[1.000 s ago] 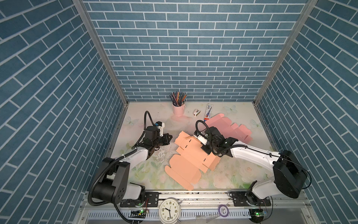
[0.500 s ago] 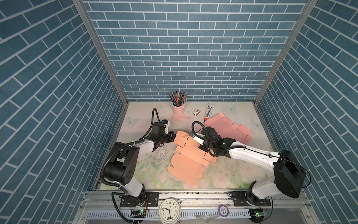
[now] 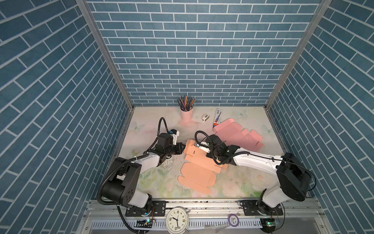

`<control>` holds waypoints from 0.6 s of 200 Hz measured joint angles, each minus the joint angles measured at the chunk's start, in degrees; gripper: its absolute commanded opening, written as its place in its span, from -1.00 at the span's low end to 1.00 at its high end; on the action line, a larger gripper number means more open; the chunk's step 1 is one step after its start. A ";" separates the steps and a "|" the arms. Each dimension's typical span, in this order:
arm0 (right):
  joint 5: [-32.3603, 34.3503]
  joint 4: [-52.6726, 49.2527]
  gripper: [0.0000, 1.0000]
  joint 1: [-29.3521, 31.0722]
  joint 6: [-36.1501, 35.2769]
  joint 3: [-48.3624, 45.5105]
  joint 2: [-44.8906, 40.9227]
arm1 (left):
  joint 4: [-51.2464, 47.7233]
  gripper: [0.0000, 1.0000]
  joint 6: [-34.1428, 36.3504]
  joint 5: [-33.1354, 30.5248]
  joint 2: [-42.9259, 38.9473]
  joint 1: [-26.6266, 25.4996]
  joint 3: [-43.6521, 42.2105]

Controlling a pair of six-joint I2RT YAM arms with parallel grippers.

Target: Fold the paper box

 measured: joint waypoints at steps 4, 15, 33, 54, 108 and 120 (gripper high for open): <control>0.50 0.37 -1.00 0.37 -0.46 0.00 0.13 | 0.04 -1.00 0.00 -0.02 -0.15 -0.07 -0.22; 1.53 1.07 -1.00 1.25 -1.49 -0.07 0.33 | 0.35 -1.00 -0.04 -0.04 -0.48 -0.22 -0.92; 3.23 2.64 -1.00 2.38 -3.04 -0.87 0.35 | 0.87 -1.00 -0.07 -0.15 -1.18 -0.44 -2.21; 5.14 4.90 -1.00 3.56 -4.76 -2.67 0.35 | 1.55 -1.00 -0.17 -0.35 -2.56 -0.55 -3.85; 9.16 8.74 -1.00 5.44 -8.59 -5.29 0.17 | 5.46 -1.00 -0.87 -0.55 -6.19 -0.57 -9.18; 9.62 9.46 -1.00 5.66 -9.05 -5.57 0.13 | 6.25 -1.00 -0.90 -0.52 -6.25 -0.57 -9.68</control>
